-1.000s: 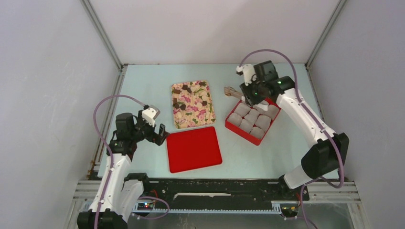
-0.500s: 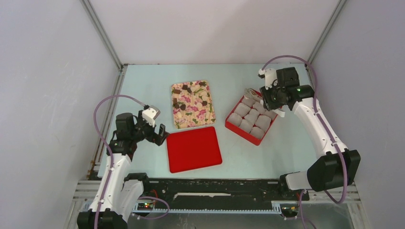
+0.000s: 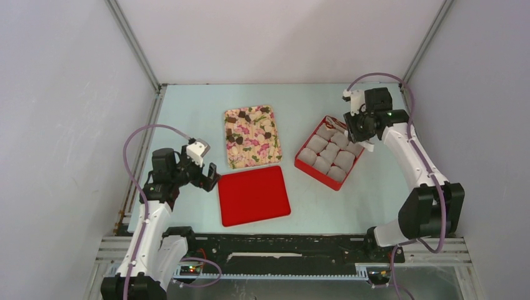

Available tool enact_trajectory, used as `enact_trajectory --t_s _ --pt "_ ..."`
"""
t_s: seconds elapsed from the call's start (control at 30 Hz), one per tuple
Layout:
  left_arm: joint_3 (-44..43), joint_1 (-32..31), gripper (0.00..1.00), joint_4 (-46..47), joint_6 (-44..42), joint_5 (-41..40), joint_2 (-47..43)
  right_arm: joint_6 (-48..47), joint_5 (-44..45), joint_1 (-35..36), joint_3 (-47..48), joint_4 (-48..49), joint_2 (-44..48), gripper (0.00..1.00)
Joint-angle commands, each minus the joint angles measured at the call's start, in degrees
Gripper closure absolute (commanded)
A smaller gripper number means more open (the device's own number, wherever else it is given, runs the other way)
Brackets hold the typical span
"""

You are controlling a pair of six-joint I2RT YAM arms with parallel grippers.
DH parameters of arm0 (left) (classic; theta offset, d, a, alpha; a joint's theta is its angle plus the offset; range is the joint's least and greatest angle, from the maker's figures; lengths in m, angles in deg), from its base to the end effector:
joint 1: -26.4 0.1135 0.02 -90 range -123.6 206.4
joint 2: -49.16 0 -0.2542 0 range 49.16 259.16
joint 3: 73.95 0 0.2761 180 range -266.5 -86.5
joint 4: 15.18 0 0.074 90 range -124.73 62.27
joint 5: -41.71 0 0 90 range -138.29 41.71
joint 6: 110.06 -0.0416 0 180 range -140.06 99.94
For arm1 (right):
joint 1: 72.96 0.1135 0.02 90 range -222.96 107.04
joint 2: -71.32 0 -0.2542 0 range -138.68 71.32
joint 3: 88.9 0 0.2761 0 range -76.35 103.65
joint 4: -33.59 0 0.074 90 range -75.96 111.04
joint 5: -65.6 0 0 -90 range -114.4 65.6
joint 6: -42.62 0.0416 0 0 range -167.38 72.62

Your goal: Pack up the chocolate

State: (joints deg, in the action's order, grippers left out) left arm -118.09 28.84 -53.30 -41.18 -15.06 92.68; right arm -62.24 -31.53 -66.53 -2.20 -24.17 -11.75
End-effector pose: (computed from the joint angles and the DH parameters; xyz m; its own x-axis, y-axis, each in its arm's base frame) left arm 0.1989 -0.0143 0.2253 -0.4237 0.2836 -0.8603 0.5911 0.8062 -0.0253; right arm 0.3298 0.0424 0.2899 -0.7313 -0.3385 -0.5921 -0.3838 0.9219 -0.0531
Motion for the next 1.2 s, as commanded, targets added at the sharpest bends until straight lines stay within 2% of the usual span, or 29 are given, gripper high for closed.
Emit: enact_trajectory --t_s 0.0,0.8,1.17 --pt "0.22 0.24 0.06 0.09 -1.32 0.95 0.08 1.56 -0.95 -0.16 0.14 5.44 -1.99 0.81" --pt "0.04 0.23 0.07 -1.02 -1.32 1.27 -0.71 2.33 -0.78 0.00 0.14 5.86 -5.13 0.71" --pt "0.03 0.26 0.07 -1.49 -1.25 1.21 -0.93 2.38 -0.42 0.02 0.18 5.92 -4.91 0.63"
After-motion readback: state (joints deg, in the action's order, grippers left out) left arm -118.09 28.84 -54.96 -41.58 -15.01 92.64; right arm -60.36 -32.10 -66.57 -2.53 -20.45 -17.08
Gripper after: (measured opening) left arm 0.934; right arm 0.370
